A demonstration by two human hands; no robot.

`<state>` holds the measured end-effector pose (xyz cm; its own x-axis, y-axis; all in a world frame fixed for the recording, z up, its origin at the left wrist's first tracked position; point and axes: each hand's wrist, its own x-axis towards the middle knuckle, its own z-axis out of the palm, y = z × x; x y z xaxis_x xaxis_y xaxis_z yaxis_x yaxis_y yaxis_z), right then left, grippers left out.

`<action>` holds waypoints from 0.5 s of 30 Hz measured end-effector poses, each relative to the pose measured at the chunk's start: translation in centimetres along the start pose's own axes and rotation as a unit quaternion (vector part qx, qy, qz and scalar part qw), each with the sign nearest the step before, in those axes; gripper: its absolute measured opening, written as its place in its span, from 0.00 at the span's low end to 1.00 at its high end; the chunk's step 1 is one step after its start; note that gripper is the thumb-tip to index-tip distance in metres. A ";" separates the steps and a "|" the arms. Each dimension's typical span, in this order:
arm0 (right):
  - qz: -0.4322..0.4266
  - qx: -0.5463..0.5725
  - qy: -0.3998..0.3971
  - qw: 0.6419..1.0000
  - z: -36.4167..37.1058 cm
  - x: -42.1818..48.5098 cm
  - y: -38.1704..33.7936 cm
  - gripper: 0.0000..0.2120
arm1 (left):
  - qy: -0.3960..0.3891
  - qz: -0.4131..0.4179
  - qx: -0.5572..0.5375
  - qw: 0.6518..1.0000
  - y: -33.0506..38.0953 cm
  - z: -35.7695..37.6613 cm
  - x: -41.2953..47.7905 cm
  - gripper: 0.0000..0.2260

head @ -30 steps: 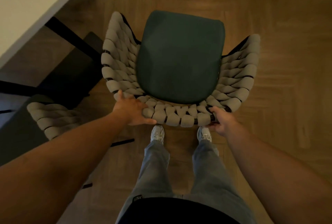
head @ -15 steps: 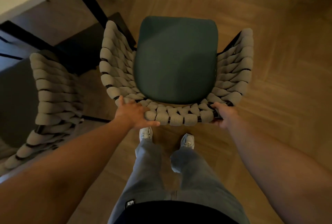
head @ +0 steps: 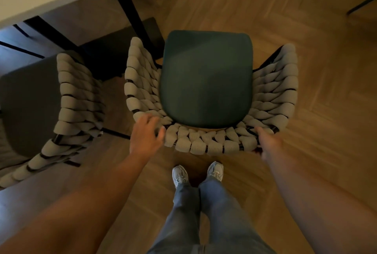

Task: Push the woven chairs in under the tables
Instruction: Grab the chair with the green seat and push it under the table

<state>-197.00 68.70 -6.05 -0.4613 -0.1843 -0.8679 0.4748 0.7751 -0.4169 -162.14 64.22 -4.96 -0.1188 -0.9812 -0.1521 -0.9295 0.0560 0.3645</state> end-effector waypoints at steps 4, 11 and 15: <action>0.026 0.065 -0.017 0.997 0.9 -0.3 1.6 0.19 | 0.077 -0.319 -0.212 0.921 -0.2 -0.6 2.3 0.30; 0.077 0.120 -0.101 0.985 2.7 0.1 5.0 0.18 | -0.049 -0.482 -0.470 0.738 -1.9 1.3 4.9 0.31; 0.074 0.083 -0.085 0.990 2.3 1.0 4.9 0.22 | -0.013 -0.502 -0.473 0.724 -2.5 2.0 4.8 0.28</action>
<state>-193.41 70.97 -9.58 -0.2508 -0.1856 -0.9501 0.6511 0.6940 -0.3074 -161.07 59.69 -8.43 0.4338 -0.4359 -0.7885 0.1005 -0.8463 0.5232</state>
